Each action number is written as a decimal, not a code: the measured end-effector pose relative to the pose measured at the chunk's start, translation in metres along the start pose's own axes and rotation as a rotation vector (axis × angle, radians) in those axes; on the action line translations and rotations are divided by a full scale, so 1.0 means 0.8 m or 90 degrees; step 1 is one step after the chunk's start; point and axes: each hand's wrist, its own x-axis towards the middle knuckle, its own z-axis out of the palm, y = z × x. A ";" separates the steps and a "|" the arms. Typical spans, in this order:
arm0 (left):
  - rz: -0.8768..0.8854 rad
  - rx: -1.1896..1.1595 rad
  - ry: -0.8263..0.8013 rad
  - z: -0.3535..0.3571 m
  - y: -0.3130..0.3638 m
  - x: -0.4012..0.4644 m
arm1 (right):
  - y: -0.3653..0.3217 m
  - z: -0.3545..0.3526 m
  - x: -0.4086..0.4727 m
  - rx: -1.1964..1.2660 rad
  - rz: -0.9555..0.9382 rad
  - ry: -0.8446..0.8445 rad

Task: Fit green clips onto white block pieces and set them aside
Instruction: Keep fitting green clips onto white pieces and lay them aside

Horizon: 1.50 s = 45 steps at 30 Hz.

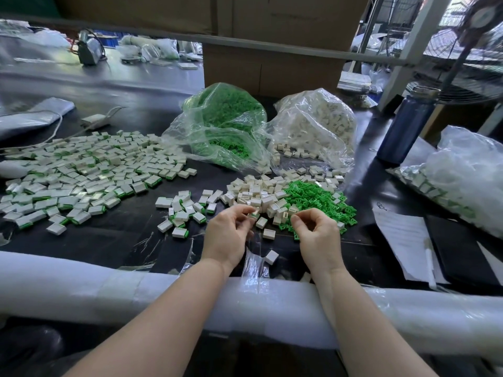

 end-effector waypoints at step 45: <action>0.029 -0.074 -0.134 0.001 0.001 0.001 | 0.001 0.004 -0.003 -0.056 -0.066 -0.008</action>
